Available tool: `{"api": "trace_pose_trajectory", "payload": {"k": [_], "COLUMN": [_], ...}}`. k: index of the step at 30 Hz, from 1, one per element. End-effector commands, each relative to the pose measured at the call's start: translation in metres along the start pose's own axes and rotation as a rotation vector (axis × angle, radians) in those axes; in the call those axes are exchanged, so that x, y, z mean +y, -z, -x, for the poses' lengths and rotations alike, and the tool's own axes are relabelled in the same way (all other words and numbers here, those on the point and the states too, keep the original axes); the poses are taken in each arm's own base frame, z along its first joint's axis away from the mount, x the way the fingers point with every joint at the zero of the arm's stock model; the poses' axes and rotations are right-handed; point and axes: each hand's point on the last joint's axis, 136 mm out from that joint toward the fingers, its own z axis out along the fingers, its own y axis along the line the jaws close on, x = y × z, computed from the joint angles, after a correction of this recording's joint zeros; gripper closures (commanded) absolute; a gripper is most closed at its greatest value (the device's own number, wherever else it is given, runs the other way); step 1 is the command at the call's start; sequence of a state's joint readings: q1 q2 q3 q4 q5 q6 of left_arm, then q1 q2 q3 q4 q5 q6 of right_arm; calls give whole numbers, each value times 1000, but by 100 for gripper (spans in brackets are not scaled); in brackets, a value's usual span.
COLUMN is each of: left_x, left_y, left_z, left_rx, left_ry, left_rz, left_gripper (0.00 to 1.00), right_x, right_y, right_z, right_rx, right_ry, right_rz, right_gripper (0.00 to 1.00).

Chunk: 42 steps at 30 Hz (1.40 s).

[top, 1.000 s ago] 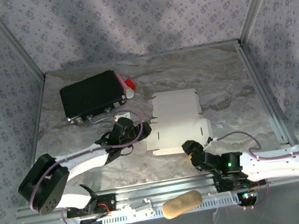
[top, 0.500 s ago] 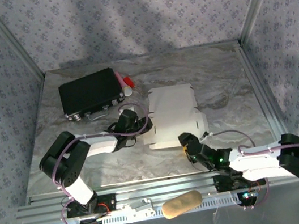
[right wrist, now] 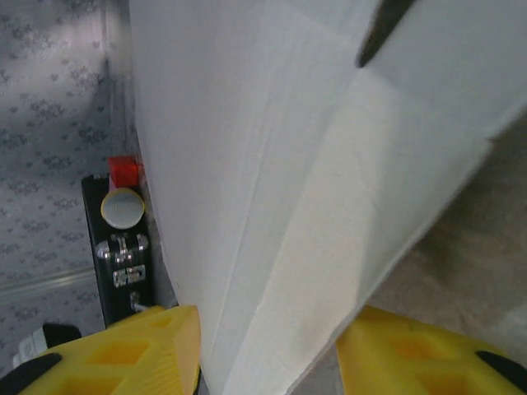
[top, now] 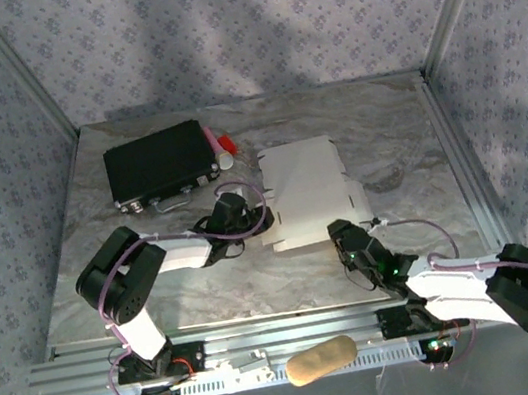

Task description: Fold the paper box

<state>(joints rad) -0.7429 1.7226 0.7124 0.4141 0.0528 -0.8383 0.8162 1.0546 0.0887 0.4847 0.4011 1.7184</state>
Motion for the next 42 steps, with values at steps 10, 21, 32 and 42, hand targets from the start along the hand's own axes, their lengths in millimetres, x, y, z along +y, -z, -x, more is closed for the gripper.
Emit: {"api": "trace_pose_trajectory", "payload": {"k": [10,21,32,42], "left_x": [-49,-45,-32,-17], "left_y": [48,112,44,-9], "left_z": [24,23,65,97], "left_rx": [-102,-103,-20,19], "left_ry": [-101,-262,-145,-97], "left_rz": [-37,166,121,118], "left_gripper": [47,41,46,46], "right_x": [50,53,8,7], "right_y": [-9,15,-9,-29], "right_z": [0,14,-7,-1], "right_rx": [6,57,134,129], "right_ry": [61,116,49,28], "right_rz": [65,-100,-110,-84], "right_gripper": [100,100,44,44]}}
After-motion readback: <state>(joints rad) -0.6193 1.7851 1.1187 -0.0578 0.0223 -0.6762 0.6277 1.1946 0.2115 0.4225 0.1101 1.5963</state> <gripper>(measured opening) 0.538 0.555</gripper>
